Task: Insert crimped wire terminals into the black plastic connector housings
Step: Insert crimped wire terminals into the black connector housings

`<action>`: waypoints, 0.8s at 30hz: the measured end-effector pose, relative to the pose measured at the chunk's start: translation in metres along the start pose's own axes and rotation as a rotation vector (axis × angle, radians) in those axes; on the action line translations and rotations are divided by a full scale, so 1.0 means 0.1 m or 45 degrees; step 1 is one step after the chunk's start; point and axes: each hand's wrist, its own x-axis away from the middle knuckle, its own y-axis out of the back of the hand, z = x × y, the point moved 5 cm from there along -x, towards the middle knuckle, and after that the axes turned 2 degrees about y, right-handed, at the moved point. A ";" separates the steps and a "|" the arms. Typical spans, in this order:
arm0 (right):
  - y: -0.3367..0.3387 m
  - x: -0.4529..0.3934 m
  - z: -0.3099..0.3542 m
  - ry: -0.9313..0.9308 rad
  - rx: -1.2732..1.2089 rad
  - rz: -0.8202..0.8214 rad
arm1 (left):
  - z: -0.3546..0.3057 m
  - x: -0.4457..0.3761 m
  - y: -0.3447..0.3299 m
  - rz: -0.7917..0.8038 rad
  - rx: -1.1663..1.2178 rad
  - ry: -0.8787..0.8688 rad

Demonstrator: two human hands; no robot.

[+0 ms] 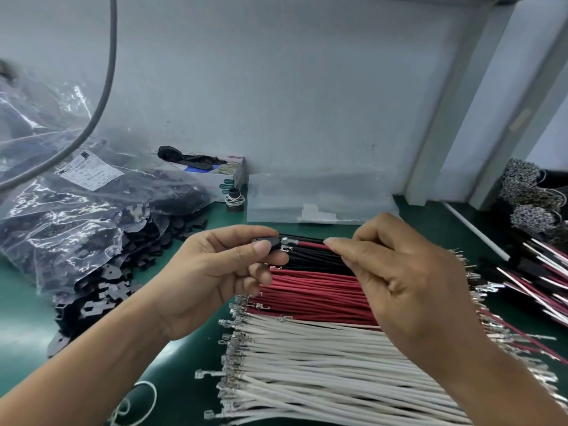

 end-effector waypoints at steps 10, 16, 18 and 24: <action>-0.06 0.02 0.08 -0.106 -0.085 -0.036 | 0.06 0.01 -0.05 0.082 -0.006 0.018; -0.07 0.01 0.08 -0.143 -0.048 -0.008 | 0.01 0.02 -0.04 0.051 0.019 0.019; -0.08 0.01 0.08 -0.139 -0.048 -0.003 | 0.01 0.02 -0.04 0.053 0.014 0.023; -0.09 0.03 0.05 -0.142 -0.096 -0.003 | 0.02 0.02 -0.04 0.073 0.006 0.038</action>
